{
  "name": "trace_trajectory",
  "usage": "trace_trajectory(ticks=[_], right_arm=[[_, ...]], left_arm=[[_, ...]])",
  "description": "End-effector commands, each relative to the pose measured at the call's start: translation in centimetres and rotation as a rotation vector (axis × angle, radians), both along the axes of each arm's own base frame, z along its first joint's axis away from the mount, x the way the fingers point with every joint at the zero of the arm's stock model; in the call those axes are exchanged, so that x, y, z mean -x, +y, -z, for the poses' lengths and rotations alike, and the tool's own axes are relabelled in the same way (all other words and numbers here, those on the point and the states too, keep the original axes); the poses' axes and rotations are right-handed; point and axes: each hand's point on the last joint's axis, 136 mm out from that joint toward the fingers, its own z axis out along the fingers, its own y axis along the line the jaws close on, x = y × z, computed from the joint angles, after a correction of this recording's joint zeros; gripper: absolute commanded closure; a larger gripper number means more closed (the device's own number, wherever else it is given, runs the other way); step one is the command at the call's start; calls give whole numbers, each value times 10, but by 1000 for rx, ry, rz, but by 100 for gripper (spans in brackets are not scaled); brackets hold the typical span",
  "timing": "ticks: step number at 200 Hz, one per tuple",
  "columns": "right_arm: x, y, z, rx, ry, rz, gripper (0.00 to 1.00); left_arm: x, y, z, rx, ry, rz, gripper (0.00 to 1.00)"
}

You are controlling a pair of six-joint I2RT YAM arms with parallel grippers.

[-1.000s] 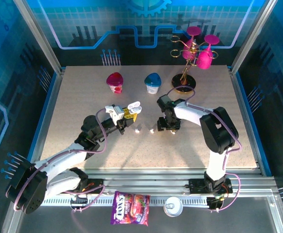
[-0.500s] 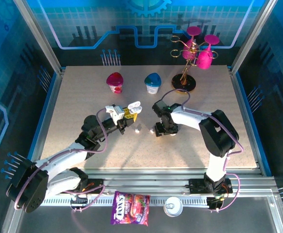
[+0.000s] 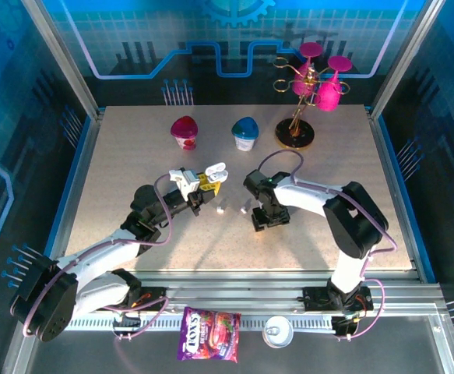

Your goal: Insert the wireless bluetooth earbuds into the charging case

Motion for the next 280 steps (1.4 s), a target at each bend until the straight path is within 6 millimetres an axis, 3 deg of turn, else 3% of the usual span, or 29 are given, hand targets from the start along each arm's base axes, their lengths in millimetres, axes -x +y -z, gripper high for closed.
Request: trace_trajectory(ticks=[1,40,69,96,112,192,280], right_arm=[[-3,-9,-22,-14,-67,46,40],[-27,-35,-36,-129,-167,326,41],[-37,-54,-34,-201,-178,507,47],[-49,-50,-34,-356,-168,603,55],[-45,-47,-22,-422,-119,648,58],[-47,-39,-1,-496,-52,677,68],[-43,-37,14,-483,-5,660,71]], left_arm=[[2,-1,-18,26,-49,21,98],[2,-2,-18,20,-50,22,98],[1,-2,-18,15,-53,21,98],[1,-2,-15,13,-48,23,98],[1,-2,-14,14,-47,22,98],[0,-3,-14,9,-48,24,98],[-1,-4,-15,9,-47,28,98]])
